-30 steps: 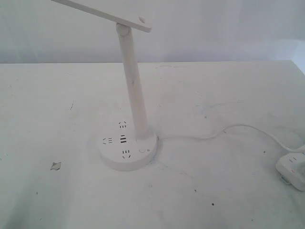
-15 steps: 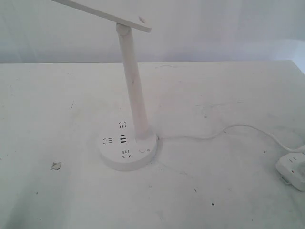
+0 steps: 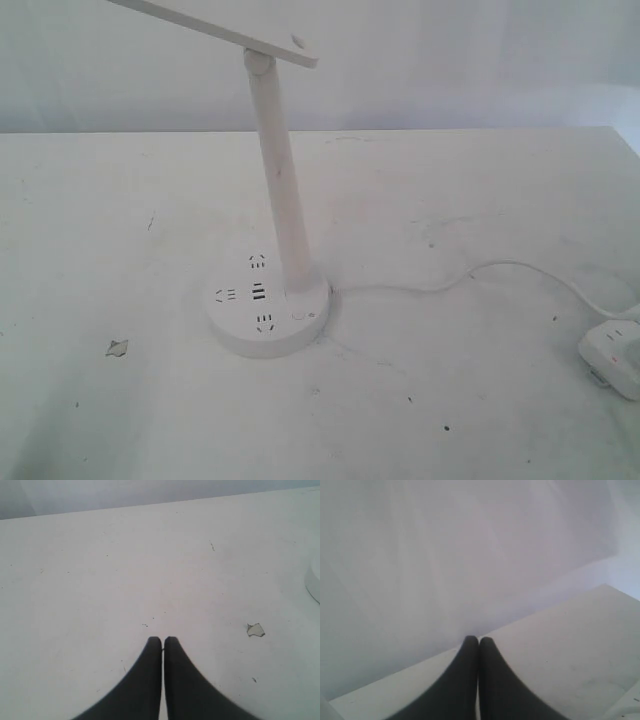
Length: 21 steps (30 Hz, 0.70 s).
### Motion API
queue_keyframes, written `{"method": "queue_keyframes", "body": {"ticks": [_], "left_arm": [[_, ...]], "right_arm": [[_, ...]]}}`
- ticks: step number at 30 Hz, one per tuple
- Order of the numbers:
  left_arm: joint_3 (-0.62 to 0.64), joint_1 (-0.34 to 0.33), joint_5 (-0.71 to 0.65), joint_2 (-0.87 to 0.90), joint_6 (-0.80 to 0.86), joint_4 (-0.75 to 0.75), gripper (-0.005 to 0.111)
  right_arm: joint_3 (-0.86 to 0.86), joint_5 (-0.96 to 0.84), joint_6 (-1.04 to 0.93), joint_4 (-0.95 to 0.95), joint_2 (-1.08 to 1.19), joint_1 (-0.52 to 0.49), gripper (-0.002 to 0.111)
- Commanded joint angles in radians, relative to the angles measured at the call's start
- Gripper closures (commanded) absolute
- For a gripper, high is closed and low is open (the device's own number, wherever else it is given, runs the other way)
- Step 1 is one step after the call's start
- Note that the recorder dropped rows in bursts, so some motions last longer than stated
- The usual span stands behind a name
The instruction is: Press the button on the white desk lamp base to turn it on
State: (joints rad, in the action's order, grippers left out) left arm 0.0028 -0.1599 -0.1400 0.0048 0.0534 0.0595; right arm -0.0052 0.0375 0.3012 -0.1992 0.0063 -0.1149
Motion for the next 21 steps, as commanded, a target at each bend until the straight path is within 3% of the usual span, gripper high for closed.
{"method": "queue_keyframes", "body": {"ticks": [1,8,12,15,21], "left_arm": [[-0.003,0.000,0.006,-0.005,-0.002,0.008,0.106],[-0.003,0.000,0.006,-0.005,-0.002,0.008,0.106],[-0.003,0.000,0.006,-0.005,-0.002,0.008,0.106],[-0.003,0.000,0.006,-0.005,-0.002,0.008,0.106],[-0.003,0.000,0.006,-0.005,-0.002,0.008,0.106]], "right_arm": [[0.005,0.023,0.014,0.000,-0.006,0.003,0.108],[0.005,0.064,0.107,-0.021,-0.006,0.003,0.108],[0.005,0.192,0.146,-0.051,-0.006,0.003,0.108],[-0.092,0.023,0.172,0.285,-0.006,0.008,0.108],[-0.259,-0.006,0.173,0.414,0.086,0.154,0.108]]}}
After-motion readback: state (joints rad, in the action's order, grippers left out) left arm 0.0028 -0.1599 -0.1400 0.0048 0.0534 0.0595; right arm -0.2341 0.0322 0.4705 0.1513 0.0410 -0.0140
